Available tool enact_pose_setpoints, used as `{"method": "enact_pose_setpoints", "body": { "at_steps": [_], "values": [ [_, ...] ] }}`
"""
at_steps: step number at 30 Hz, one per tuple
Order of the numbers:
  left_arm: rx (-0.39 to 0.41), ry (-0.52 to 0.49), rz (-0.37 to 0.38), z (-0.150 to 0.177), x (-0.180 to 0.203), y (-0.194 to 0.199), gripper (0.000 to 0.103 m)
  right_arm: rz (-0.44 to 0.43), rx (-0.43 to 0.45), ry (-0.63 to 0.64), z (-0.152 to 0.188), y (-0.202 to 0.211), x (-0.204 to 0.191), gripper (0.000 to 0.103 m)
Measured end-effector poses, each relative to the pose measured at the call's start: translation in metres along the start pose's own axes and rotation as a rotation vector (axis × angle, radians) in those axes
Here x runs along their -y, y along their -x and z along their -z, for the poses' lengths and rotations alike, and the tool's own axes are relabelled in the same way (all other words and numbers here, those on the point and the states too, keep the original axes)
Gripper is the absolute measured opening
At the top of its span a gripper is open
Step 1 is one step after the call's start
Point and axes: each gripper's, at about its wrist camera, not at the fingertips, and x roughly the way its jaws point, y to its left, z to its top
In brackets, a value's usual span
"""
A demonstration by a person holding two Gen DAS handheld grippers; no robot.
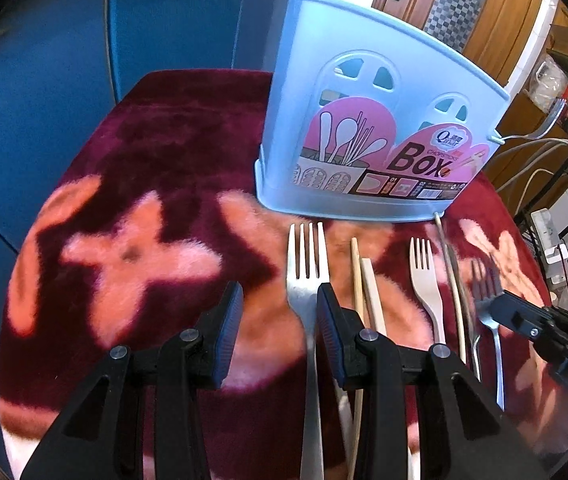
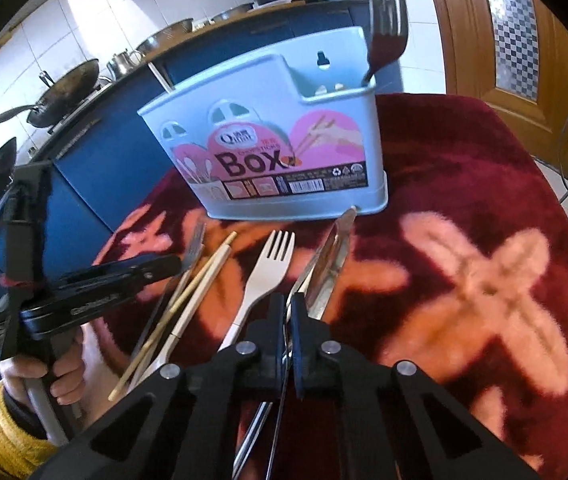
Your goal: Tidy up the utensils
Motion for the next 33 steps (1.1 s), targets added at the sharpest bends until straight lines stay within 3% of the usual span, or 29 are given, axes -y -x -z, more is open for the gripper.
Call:
{"method": "enact_pose_setpoints", "body": {
  "at_steps": [5,18,23,26,33],
  "values": [
    [-0.01,0.004,0.034,-0.007,0.002,-0.01,0.039,0.024,0.015,0.003,-0.001,0.005,0.007,0.005],
    [0.019,0.035,-0.003,-0.018,-0.009,-0.024,0.039,0.028,-0.004,-0.02,0.004,-0.001,0.017,0.006],
    [0.013,0.017,0.022,-0.025,-0.009,-0.029,0.028,0.025,-0.022,-0.039,0.005,-0.007,0.02,0.006],
    [0.007,0.013,0.05,-0.025,-0.007,-0.029,0.014,0.023,-0.028,-0.055,0.005,-0.009,0.025,0.006],
    [0.014,0.02,0.058,-0.02,0.0,-0.025,0.01,0.018,-0.034,-0.072,0.007,-0.009,0.032,0.007]
  ]
}}
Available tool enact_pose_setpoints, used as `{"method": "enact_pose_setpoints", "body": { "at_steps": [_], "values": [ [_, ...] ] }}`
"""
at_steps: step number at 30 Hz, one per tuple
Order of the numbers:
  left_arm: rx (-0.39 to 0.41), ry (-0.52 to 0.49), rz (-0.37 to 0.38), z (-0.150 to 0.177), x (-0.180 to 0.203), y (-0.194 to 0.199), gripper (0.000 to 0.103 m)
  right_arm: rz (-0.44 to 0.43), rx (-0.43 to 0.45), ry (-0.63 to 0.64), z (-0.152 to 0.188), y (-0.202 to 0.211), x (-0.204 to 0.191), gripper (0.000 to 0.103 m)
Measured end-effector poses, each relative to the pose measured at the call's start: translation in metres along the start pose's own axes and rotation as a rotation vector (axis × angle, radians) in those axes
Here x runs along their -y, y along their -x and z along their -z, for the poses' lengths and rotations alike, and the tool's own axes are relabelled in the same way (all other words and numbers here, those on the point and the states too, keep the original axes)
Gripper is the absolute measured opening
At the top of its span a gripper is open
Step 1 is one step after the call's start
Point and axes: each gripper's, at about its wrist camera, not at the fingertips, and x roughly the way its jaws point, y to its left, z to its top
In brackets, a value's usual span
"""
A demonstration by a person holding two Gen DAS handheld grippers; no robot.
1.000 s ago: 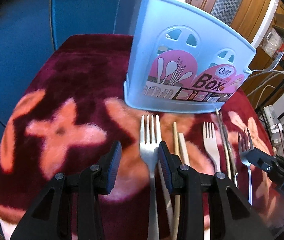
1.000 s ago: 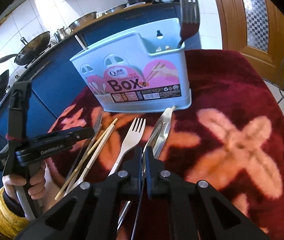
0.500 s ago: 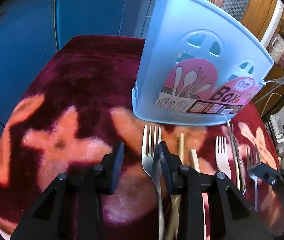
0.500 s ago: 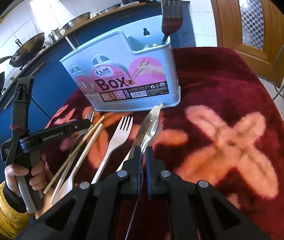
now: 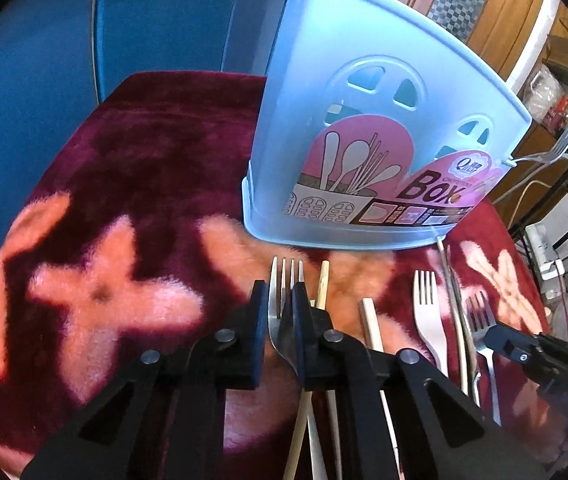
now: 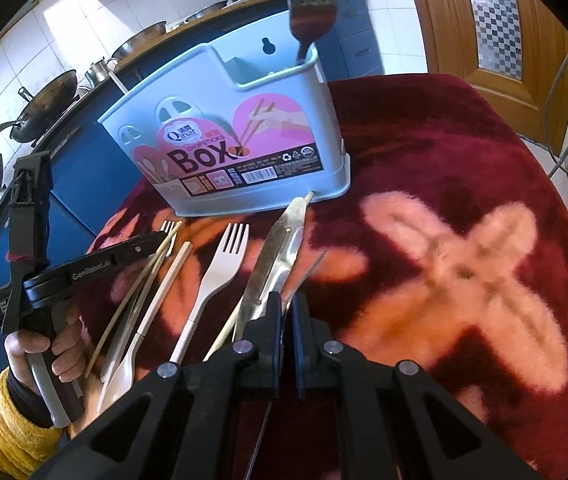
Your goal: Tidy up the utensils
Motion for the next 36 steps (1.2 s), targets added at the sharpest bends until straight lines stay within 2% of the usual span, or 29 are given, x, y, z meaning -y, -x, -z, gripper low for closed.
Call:
{"method": "enact_pose_setpoints", "body": {
  "at_steps": [10,14,15,16,18,27,36],
  "values": [
    [-0.025,-0.022,0.041,0.014,0.014,0.014,0.01,-0.008,-0.002,-0.007,-0.001,-0.001,0.001,0.007],
    [-0.018,-0.014,0.025,0.015,0.017,0.011,0.01,-0.009,-0.005,-0.008,-0.001,-0.001,0.002,0.008],
    [-0.009,-0.006,0.027,0.015,0.016,0.013,0.01,-0.009,-0.004,-0.007,-0.001,0.0,0.002,0.008],
    [0.007,-0.002,0.028,0.015,0.015,0.017,0.002,-0.01,0.001,-0.005,-0.001,0.001,0.001,0.007],
    [0.038,0.0,0.033,0.014,0.015,0.027,0.0,-0.018,0.02,0.0,0.0,0.005,-0.001,0.006],
    [0.147,-0.012,0.04,0.015,0.016,0.071,0.0,-0.042,0.112,0.025,-0.002,0.032,-0.018,0.004],
    [0.312,-0.038,0.009,0.014,0.027,0.122,0.0,-0.045,0.239,0.078,-0.007,0.066,-0.037,0.003]
  ]
}}
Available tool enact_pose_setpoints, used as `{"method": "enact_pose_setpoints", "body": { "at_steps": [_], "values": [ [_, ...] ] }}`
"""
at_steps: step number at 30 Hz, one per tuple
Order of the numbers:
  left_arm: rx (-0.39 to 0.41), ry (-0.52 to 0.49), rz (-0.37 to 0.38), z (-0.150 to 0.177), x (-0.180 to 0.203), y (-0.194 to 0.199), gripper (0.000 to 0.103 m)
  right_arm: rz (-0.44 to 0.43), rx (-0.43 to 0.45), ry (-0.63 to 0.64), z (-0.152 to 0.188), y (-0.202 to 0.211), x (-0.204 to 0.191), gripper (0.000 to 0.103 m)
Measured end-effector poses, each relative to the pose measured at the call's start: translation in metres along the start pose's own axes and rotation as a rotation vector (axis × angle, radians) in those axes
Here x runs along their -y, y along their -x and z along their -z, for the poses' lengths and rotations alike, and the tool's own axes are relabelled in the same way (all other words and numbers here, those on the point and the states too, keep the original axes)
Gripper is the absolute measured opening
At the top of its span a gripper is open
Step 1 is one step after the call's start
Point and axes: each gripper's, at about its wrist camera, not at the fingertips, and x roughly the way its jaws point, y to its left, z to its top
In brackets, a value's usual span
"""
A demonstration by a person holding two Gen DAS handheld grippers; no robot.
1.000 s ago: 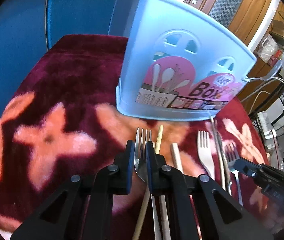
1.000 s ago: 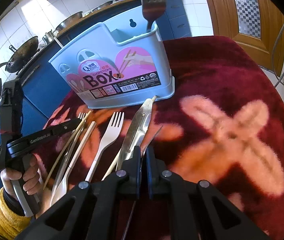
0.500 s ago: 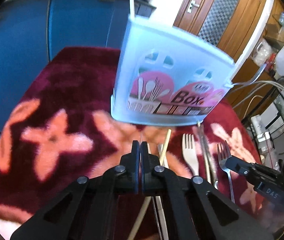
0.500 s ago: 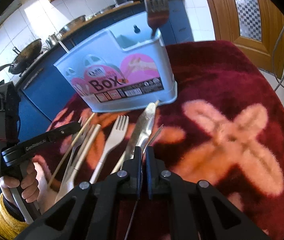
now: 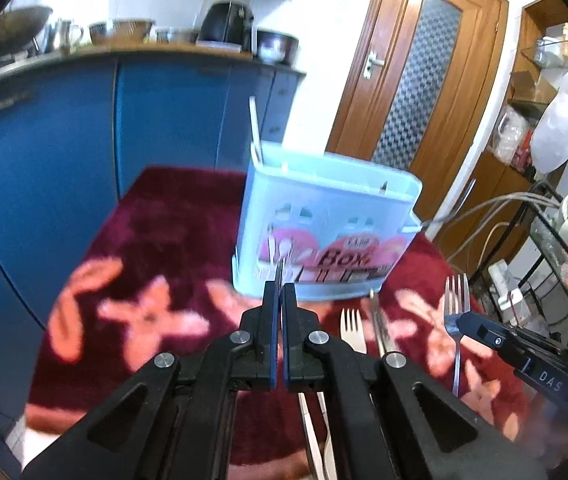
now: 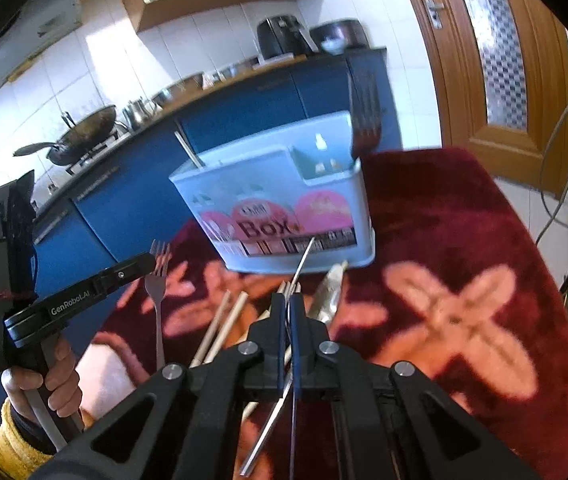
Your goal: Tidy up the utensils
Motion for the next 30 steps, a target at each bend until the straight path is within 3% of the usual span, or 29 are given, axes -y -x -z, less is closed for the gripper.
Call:
{"method": "enact_pose_setpoints", "body": {
  "at_steps": [12,30],
  "values": [
    [0.151,-0.009,-0.001,-0.036,0.001,0.042,0.0,0.014,0.143,0.023,-0.019,0.029,-0.018,0.003],
    [0.321,-0.104,-0.064,-0.12,0.022,0.08,0.0,0.015,0.18,0.026,-0.037,0.04,-0.02,0.003]
  ]
}}
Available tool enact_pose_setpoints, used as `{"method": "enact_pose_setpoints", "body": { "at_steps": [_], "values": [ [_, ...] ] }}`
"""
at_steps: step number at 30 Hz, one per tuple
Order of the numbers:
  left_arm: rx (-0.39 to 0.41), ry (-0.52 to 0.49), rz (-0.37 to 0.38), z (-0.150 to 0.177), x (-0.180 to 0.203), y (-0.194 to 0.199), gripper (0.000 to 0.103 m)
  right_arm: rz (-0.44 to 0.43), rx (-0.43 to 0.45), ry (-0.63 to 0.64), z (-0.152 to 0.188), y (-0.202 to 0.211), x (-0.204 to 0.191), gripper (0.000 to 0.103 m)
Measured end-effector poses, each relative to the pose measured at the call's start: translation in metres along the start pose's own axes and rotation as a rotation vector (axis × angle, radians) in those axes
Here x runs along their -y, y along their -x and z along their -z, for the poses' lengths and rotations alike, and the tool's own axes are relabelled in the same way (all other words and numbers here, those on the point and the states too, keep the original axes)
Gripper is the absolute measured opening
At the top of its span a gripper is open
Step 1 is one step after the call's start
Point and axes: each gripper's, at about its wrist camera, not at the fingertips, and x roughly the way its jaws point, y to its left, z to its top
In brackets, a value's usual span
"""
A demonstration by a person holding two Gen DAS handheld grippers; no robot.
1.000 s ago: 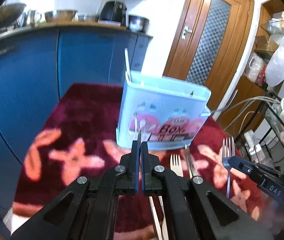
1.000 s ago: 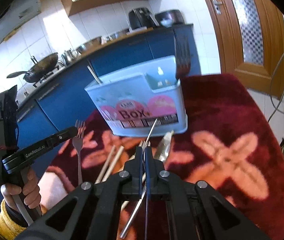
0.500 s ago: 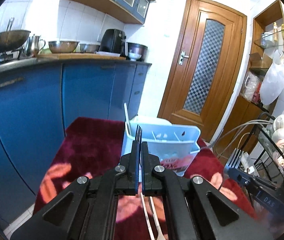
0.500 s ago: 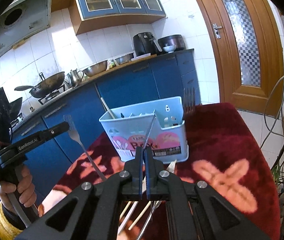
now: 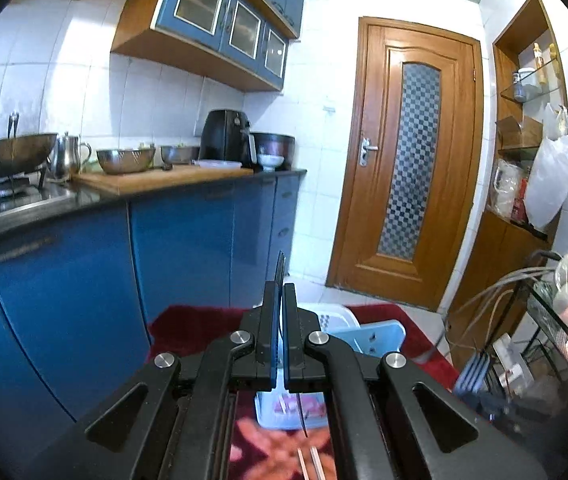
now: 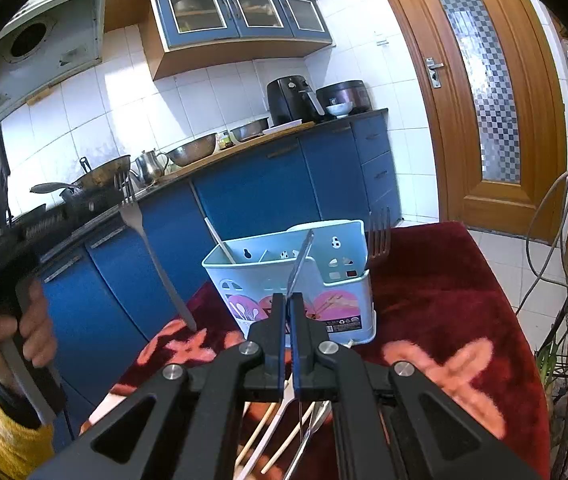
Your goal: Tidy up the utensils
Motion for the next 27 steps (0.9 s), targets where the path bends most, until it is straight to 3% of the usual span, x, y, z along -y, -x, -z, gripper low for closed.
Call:
{"method": "enact_pose_setpoints", "body": {
  "at_steps": [6,15,27],
  "values": [
    [0.037,-0.003,-0.035,-0.03,0.002,-0.015,0.0,0.001,-0.003,-0.006,-0.002,-0.001,0.003,0.003],
    [0.049,0.0,-0.074,-0.047,-0.001,-0.059,0.0,0.008,0.022,-0.004,-0.014,-0.001,0.009,0.003],
    [-0.04,0.012,-0.076,-0.005,-0.012,-0.113,0.0,0.043,0.105,-0.014,-0.051,-0.01,0.012,0.003]
  ]
}}
